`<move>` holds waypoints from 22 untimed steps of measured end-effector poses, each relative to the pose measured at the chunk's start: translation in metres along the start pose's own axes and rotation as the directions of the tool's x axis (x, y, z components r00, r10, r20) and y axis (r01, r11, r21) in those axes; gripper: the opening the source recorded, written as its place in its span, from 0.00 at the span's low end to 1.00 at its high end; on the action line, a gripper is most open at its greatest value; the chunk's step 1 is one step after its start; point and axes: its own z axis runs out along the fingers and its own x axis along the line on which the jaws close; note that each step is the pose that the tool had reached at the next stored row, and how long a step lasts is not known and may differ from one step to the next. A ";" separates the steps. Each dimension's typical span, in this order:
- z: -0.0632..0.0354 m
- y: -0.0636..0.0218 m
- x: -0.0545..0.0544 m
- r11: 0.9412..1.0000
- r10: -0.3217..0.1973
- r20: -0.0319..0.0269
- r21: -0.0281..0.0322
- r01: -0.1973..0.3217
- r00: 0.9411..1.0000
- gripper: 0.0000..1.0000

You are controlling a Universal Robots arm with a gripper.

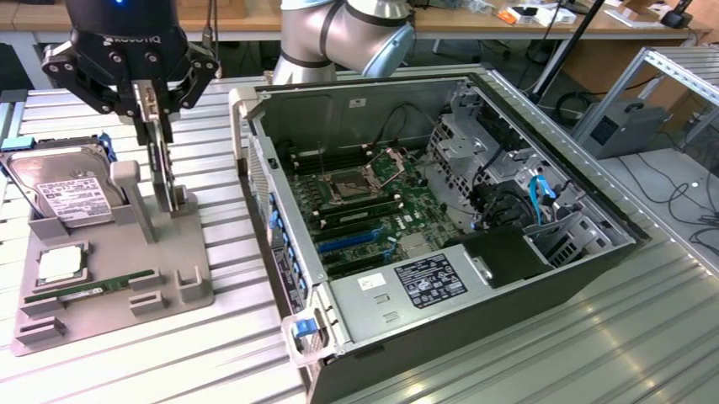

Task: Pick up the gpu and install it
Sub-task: 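Pick up the gpu and move the gpu toward the slot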

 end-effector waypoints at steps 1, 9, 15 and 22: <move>-0.0004 0.0000 0.000 1.000 0.000 0.000 0.000 0.000 1.000 0.27; -0.0038 0.0001 0.000 1.000 0.000 0.000 0.000 0.000 1.000 0.27; -0.0072 0.0002 0.000 1.000 0.000 0.000 -0.001 0.000 1.000 0.27; -0.0104 0.0003 0.000 1.000 0.000 0.000 -0.001 0.000 1.000 0.27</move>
